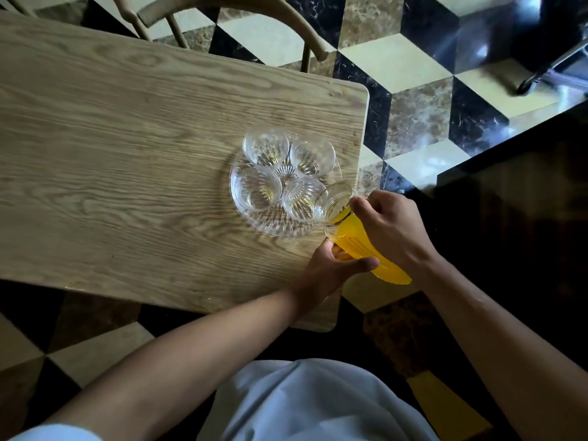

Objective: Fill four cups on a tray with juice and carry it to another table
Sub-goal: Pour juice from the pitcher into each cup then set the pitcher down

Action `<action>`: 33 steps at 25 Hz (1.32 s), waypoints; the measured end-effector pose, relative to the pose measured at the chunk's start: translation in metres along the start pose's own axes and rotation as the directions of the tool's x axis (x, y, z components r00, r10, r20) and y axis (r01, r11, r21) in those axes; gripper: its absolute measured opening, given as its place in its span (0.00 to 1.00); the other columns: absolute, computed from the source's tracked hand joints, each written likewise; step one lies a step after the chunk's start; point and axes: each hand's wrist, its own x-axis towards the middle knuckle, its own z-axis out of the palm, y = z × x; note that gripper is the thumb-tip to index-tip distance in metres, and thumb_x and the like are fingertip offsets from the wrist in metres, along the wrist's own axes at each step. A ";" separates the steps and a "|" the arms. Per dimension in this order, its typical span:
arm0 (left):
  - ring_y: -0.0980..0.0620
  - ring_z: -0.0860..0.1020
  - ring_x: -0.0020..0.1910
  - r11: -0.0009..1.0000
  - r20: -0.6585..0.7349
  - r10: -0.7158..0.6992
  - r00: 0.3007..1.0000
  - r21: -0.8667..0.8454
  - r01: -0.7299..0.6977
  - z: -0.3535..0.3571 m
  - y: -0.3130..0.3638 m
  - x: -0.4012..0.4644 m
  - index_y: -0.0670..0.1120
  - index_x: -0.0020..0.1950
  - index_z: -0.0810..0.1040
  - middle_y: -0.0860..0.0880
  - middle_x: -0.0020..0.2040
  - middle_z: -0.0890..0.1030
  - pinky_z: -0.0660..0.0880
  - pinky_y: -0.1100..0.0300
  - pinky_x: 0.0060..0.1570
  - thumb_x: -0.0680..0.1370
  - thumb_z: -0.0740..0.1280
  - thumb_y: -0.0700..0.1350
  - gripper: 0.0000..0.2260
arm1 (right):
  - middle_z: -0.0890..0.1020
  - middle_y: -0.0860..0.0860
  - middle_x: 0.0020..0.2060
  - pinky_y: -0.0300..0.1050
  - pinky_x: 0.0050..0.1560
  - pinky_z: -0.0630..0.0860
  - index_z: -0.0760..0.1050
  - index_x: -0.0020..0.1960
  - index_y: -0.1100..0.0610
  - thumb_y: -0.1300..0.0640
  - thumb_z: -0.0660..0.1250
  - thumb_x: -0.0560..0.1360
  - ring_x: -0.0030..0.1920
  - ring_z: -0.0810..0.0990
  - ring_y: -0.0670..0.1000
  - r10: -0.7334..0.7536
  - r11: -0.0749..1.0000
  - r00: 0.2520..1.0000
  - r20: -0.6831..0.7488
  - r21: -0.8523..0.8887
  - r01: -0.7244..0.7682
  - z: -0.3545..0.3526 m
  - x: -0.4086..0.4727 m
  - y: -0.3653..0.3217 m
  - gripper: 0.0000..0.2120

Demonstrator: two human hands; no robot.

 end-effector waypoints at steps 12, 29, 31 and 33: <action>0.61 0.77 0.37 0.994 -0.146 -0.106 0.984 -0.035 0.102 0.026 0.012 0.005 0.48 0.48 0.73 0.59 0.33 0.78 0.74 0.56 0.49 0.72 0.80 0.52 0.18 | 0.71 0.53 0.27 0.46 0.31 0.63 0.69 0.35 0.64 0.47 0.63 0.80 0.28 0.68 0.52 -0.003 0.992 0.999 0.035 -0.129 0.008 -0.001 0.012 -0.008 0.23; 0.55 0.78 0.47 0.979 -0.102 -0.121 0.987 -0.176 0.101 0.037 0.004 0.015 0.46 0.54 0.75 0.53 0.41 0.78 0.77 0.45 0.61 0.62 0.80 0.55 0.27 | 0.69 0.53 0.26 0.45 0.28 0.61 0.64 0.33 0.60 0.47 0.61 0.79 0.27 0.66 0.53 -0.059 0.942 0.995 0.074 -0.327 0.080 0.000 0.023 -0.012 0.22; 0.54 0.80 0.50 0.977 -0.105 -0.116 0.988 -0.192 0.094 0.039 0.004 0.015 0.47 0.55 0.76 0.54 0.42 0.81 0.77 0.42 0.63 0.61 0.80 0.56 0.28 | 0.69 0.53 0.26 0.45 0.28 0.62 0.64 0.32 0.58 0.47 0.62 0.79 0.27 0.66 0.54 -0.064 0.939 0.995 0.080 -0.333 0.088 -0.001 0.023 -0.013 0.22; 0.52 0.80 0.53 0.976 -0.109 -0.111 0.988 -0.199 0.088 0.040 0.006 0.015 0.47 0.58 0.76 0.52 0.46 0.82 0.76 0.39 0.65 0.60 0.81 0.57 0.31 | 0.70 0.53 0.26 0.44 0.28 0.62 0.64 0.32 0.59 0.46 0.62 0.80 0.28 0.68 0.55 -0.072 0.934 0.994 0.083 -0.344 0.096 -0.001 0.025 -0.014 0.23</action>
